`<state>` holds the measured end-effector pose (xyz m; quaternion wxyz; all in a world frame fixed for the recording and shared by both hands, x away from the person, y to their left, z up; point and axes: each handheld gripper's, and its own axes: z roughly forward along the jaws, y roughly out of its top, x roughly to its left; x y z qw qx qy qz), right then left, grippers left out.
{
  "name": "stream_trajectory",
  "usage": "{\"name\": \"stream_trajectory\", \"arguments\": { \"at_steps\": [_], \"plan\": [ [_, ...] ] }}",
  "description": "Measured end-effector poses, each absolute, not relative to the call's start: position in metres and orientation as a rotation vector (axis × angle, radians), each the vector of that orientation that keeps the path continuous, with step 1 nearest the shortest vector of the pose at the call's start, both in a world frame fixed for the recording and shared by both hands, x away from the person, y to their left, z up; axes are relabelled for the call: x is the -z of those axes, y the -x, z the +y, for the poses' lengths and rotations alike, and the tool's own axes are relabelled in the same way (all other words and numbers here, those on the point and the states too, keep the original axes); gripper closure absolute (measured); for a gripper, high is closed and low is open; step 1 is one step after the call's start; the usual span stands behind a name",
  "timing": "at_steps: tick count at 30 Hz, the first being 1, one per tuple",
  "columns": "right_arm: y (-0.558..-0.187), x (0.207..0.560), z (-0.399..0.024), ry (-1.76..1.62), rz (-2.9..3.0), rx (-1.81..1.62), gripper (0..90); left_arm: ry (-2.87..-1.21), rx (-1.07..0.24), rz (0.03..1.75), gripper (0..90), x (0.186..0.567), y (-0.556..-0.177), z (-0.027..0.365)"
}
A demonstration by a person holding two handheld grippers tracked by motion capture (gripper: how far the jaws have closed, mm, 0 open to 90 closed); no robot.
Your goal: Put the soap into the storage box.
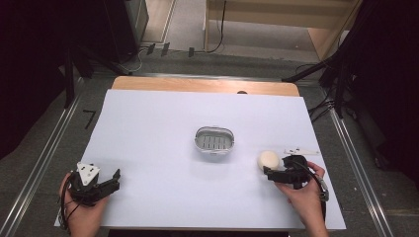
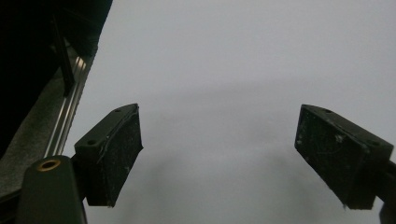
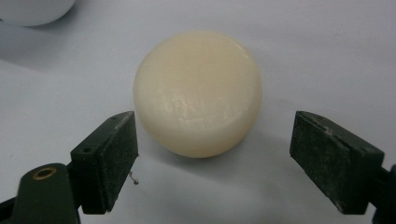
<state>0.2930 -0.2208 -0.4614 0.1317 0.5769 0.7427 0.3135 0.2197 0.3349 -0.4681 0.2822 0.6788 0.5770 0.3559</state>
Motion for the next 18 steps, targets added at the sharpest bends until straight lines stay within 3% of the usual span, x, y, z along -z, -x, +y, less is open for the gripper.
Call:
{"name": "stream_trajectory", "arguments": {
  "at_steps": [13, 18],
  "plan": [
    [-0.305, 0.464, -0.202, -1.684, 2.149, -0.909, 16.3, -1.818, -0.950, 1.544, 15.8, 0.468, -0.220, 0.335],
    [-0.309, 0.466, -0.200, -1.715, 2.110, -0.885, 21.0, -1.819, -0.949, 1.543, 15.7, 0.468, -0.220, 0.335]
  ]
}}
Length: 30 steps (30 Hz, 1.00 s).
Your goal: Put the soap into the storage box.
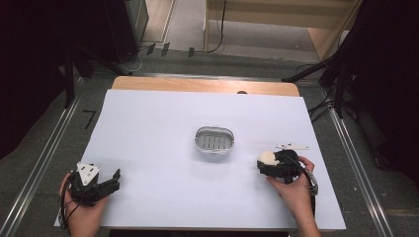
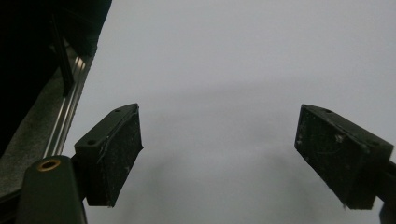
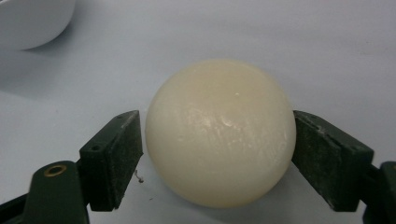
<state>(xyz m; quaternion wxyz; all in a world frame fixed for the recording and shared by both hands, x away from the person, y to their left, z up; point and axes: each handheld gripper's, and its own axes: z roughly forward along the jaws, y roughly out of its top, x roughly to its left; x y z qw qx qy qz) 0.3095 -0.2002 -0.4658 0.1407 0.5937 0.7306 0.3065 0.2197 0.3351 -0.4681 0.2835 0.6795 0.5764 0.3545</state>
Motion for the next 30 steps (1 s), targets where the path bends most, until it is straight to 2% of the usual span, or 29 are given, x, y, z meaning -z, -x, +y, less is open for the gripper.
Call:
{"name": "stream_trajectory", "arguments": {
  "at_steps": [5, 20, 30],
  "plan": [
    [-0.313, 0.468, -0.199, -1.738, 2.082, -0.880, 24.2, -1.818, -0.951, 1.544, 15.7, 0.468, -0.220, 0.335],
    [-0.312, 0.467, -0.194, -1.710, 2.075, -0.850, 25.2, -1.819, -0.951, 1.544, 15.8, 0.468, -0.220, 0.335],
    [-0.312, 0.455, -0.191, -1.690, 2.077, -0.905, 25.6, -1.819, -0.951, 1.544, 15.8, 0.468, -0.220, 0.335]
  ]
}}
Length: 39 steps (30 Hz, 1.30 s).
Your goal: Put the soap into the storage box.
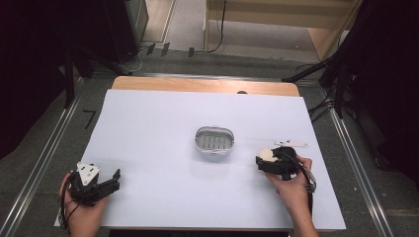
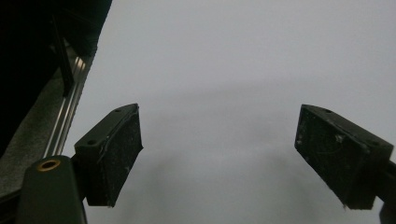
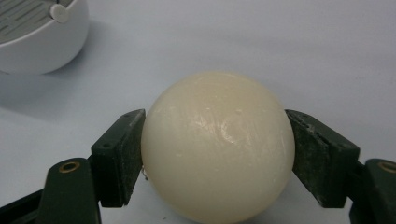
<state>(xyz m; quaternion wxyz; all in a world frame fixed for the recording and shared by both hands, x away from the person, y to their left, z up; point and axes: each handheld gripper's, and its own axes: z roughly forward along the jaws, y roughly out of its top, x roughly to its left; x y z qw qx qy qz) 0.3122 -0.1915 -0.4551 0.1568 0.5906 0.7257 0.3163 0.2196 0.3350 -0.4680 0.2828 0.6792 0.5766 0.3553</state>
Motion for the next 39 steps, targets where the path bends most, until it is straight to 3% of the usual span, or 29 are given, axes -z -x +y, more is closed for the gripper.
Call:
{"name": "stream_trajectory", "arguments": {
  "at_steps": [39],
  "plan": [
    [-0.325, 0.417, -0.144, -1.533, 2.161, -0.998, 25.8, -1.824, -0.941, 1.542, 15.7, 0.468, -0.220, 0.336]
  ]
}}
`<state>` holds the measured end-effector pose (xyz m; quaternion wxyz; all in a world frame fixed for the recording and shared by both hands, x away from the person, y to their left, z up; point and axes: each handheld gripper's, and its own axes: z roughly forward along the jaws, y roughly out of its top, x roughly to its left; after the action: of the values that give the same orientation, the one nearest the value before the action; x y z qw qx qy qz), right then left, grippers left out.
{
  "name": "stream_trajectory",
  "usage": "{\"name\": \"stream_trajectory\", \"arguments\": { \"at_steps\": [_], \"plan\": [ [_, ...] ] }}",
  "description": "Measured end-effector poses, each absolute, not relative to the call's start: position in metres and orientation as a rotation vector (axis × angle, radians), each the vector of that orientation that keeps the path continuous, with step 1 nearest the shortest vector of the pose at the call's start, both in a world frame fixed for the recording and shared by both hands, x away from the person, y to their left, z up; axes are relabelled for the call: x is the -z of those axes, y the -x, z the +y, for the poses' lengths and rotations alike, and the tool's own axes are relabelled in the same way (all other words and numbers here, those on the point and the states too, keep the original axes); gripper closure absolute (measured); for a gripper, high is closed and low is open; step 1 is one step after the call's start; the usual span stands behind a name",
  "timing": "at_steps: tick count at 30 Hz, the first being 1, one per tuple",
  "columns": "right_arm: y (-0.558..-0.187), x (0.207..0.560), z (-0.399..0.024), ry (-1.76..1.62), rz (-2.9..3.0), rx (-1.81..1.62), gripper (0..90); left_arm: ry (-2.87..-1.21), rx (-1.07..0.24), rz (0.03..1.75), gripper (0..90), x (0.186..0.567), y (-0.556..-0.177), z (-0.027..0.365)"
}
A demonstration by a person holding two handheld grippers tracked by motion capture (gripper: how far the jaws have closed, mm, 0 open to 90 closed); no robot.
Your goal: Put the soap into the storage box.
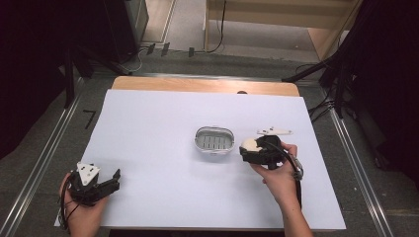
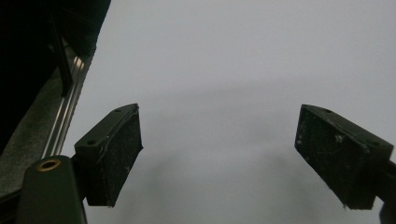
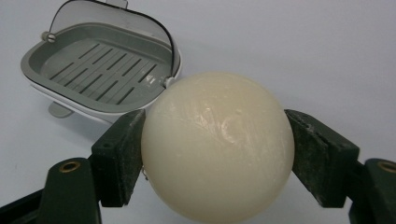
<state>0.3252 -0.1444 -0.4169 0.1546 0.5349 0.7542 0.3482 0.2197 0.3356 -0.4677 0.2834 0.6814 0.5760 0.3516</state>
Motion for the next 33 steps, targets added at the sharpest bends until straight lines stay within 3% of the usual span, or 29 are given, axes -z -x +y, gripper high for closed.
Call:
{"name": "stream_trajectory", "arguments": {
  "at_steps": [33],
  "plan": [
    [-0.337, 0.406, -0.097, -1.446, 2.219, -1.016, 25.8, -1.826, -0.935, 1.541, 15.7, 0.468, -0.220, 0.336]
  ]
}}
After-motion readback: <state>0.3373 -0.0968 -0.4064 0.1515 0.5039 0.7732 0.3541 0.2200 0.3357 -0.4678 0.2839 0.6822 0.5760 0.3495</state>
